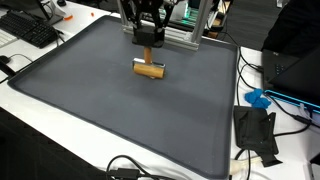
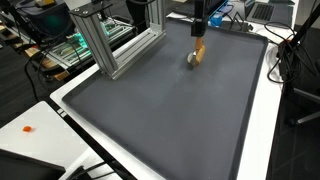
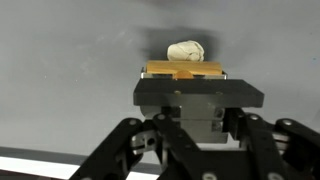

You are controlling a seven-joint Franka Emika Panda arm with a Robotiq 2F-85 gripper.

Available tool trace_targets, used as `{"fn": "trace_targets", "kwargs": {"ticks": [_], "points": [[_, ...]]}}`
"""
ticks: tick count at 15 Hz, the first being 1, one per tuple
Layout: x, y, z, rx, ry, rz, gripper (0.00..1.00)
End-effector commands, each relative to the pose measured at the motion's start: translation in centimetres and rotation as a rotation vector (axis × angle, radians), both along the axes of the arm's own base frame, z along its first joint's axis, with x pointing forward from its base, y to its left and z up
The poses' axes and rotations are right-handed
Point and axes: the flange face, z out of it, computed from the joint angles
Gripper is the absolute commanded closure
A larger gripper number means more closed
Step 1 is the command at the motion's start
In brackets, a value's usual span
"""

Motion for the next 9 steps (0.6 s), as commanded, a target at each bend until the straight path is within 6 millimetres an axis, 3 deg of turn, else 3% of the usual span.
{"fn": "trace_targets", "kwargs": {"ticks": [1,9], "points": [[0.03,-0.29,-0.13,-0.033,0.06,0.007,0.72],[-0.62,-0.55,-1.12,-0.026,0.106,0.006,0.72]]}}
